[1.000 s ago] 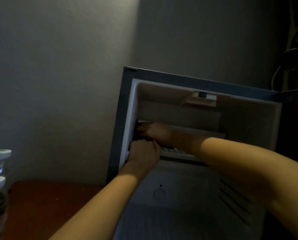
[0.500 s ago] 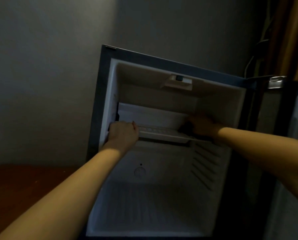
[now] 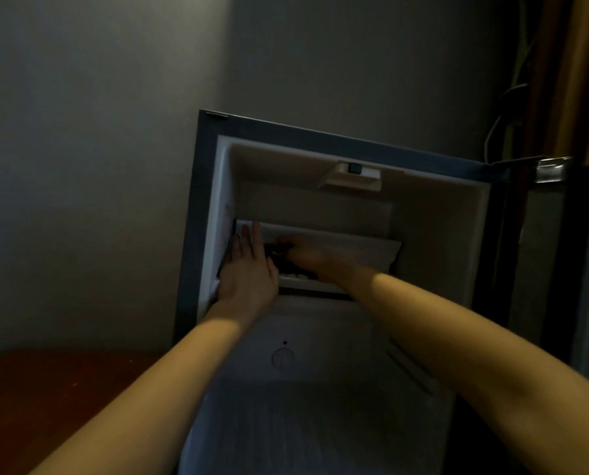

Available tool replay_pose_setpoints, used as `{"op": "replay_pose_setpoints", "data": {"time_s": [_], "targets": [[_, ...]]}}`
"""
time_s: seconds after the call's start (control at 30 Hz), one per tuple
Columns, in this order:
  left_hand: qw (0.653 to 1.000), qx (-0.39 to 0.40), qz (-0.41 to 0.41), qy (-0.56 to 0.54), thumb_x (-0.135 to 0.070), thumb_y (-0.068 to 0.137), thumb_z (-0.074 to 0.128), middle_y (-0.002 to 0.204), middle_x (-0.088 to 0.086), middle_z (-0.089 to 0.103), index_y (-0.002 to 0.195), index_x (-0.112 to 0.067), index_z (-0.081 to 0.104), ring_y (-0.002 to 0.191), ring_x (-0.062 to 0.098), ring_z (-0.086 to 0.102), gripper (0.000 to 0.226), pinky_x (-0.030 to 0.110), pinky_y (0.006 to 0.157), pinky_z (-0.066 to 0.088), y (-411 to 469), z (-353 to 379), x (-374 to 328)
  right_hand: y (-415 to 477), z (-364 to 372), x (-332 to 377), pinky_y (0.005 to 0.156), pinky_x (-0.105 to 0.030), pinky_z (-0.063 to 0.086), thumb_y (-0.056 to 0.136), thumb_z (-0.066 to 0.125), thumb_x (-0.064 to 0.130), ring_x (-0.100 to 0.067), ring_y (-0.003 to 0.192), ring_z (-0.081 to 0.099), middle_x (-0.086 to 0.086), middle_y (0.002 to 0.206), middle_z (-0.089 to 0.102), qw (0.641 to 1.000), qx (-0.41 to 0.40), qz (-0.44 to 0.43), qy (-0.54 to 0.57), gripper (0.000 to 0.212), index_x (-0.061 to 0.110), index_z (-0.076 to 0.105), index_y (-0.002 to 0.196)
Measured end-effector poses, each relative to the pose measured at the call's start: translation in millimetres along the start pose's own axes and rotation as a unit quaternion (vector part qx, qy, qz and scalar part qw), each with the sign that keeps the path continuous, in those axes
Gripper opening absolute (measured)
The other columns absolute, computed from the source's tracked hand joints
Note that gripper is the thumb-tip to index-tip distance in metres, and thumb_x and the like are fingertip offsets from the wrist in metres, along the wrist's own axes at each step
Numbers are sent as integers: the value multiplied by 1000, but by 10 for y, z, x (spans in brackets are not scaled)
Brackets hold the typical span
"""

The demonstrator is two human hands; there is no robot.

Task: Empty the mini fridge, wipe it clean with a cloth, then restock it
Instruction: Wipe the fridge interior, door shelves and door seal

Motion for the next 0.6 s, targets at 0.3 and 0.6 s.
{"op": "replay_pose_setpoints", "data": {"time_s": [0.3,0.6], "targets": [[999,37,10,-6,-30,103,26,159,18,15,153,-5,10,146,32,18,58,36,115,22,-55,3,21,-415,-457,-330,93,-19,33,94,58,29,-14,118,56,-10,127,63,939,-151,78,-300,39,6,57,126],[998,52,21,-8,-32,104,23,157,17,24,153,-6,14,143,30,26,56,34,111,28,-56,18,30,-458,-880,-246,89,-32,47,85,46,-10,-24,96,60,-22,109,66,955,79,-29,-286,29,-3,66,104]]}}
Point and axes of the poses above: each hand's wrist, its own y-axis towards the middle knuckle, its own z-axis out of the palm, x = y × z, the point moved 3 cm from there along y, towards the middle knuckle
